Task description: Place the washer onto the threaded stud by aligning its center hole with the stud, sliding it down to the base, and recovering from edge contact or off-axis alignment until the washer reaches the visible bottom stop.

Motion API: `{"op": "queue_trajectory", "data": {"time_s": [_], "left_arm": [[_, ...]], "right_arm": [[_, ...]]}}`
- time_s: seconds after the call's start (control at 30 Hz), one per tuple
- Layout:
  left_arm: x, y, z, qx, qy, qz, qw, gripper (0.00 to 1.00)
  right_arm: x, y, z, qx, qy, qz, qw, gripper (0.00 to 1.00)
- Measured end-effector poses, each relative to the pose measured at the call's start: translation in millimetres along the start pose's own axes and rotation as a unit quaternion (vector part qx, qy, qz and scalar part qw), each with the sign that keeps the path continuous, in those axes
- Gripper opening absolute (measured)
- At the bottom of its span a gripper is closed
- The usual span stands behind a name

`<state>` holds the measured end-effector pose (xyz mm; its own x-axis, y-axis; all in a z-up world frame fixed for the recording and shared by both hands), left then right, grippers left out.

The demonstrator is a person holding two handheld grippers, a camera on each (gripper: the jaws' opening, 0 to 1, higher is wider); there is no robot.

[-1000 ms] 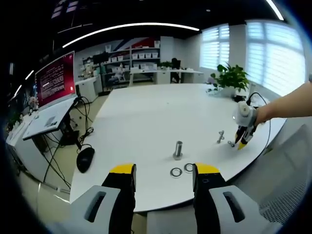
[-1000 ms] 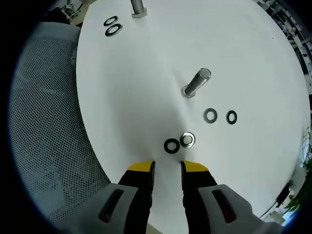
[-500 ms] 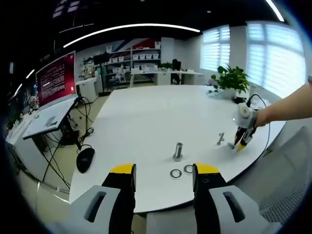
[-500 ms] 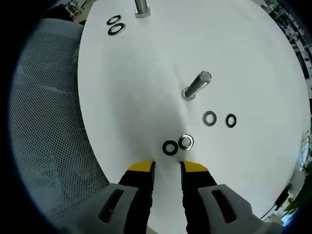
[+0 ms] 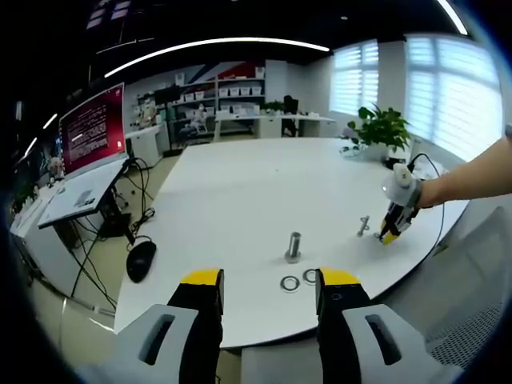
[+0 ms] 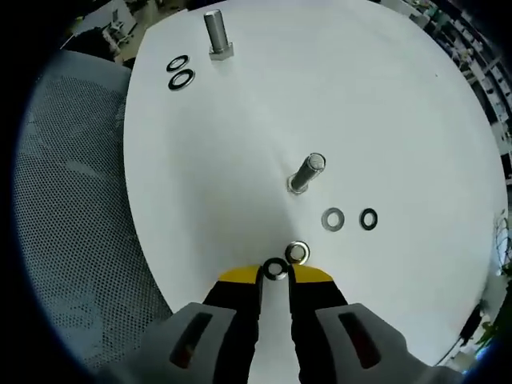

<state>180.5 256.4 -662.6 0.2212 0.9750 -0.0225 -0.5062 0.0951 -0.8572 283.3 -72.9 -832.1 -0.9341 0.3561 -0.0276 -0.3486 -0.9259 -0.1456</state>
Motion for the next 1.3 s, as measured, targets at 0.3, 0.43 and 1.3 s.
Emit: {"op": "queue_trajectory", "data": {"time_s": [0.3, 0.43, 1.3], "left_arm": [[0.1, 0.1, 0, 0.0, 0.0, 0.0, 1.0, 0.44], [0.1, -0.2, 0, -0.001, 0.0, 0.0, 1.0, 0.44], [-0.3, -0.4, 1, 0.0, 0.0, -0.001, 1.0, 0.44]], "right_arm": [[4, 0.4, 14, -0.007, -0.01, -0.001, 0.9999, 0.14], [1, -9.0, 28, -0.025, -0.009, -0.002, 0.9996, 0.14], [-16, -69.2, 62, -0.117, 0.048, -0.002, 0.9919, 0.14]]}}
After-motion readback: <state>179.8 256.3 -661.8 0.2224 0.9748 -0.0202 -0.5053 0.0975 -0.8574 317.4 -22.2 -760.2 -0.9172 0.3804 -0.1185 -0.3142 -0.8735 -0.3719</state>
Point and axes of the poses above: the point that each gripper's makers call its tool centre point, and the gripper's own axes: z roughly backward along the fingers, x roughly to its left, y roughly out of its underside, the point moved 1 cm from there along z, roughly backward along the fingers
